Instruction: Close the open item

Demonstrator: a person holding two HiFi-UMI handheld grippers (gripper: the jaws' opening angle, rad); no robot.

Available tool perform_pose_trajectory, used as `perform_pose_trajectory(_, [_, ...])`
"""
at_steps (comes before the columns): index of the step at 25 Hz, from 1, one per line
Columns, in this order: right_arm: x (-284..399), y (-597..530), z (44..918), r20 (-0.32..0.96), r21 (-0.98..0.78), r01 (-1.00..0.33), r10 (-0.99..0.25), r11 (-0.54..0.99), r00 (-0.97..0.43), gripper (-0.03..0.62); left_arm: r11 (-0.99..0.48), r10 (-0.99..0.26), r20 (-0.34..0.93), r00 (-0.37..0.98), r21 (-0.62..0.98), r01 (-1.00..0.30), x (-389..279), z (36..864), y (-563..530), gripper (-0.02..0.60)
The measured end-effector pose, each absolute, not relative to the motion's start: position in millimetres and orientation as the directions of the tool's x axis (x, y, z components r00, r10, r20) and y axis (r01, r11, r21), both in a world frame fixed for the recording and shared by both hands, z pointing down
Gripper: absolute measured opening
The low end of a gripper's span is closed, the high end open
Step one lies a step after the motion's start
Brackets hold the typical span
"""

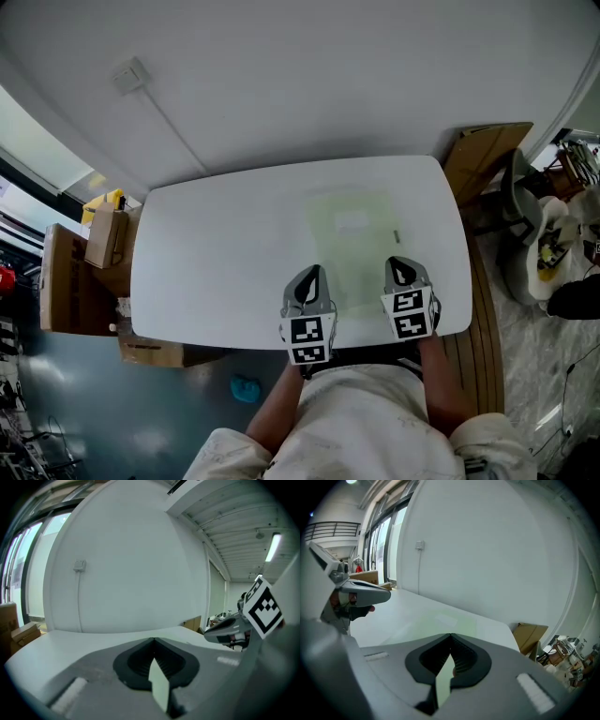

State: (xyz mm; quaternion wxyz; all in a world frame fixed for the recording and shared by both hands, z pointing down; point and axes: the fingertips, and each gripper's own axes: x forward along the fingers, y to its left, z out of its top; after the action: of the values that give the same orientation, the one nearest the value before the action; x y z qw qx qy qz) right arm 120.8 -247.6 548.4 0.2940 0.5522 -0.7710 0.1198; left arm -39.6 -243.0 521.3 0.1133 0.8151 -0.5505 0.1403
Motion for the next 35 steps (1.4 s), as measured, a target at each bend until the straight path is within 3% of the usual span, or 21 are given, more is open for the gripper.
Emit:
perform_pose_trajectory(15, [72.6, -217.8, 474.3, 0.495, 0.176, -0.898, -0.825, 0.402, -0.272, 0.002, -0.330, -0.928, 0.203, 0.311, -0.065, -0.942, -87.2, 438.5, -223.9, 0.002])
perform_pose_trajectory(21, [66.7, -216.0, 432.3, 0.356, 0.165, -0.925, -0.895, 0.342, -0.267, 0.002, -0.332, -0.939, 0.138, 0.316, -0.115, -0.936, -94.2, 411.2, -216.6, 0.002])
perform_pose_trajectory(35, [65.7, -214.7, 351.8, 0.061, 0.164, -0.948, -0.962, 0.273, -0.266, 0.002, -0.243, -0.968, -0.047, 0.246, -0.064, -0.968, -115.2, 343.8, -203.5, 0.002])
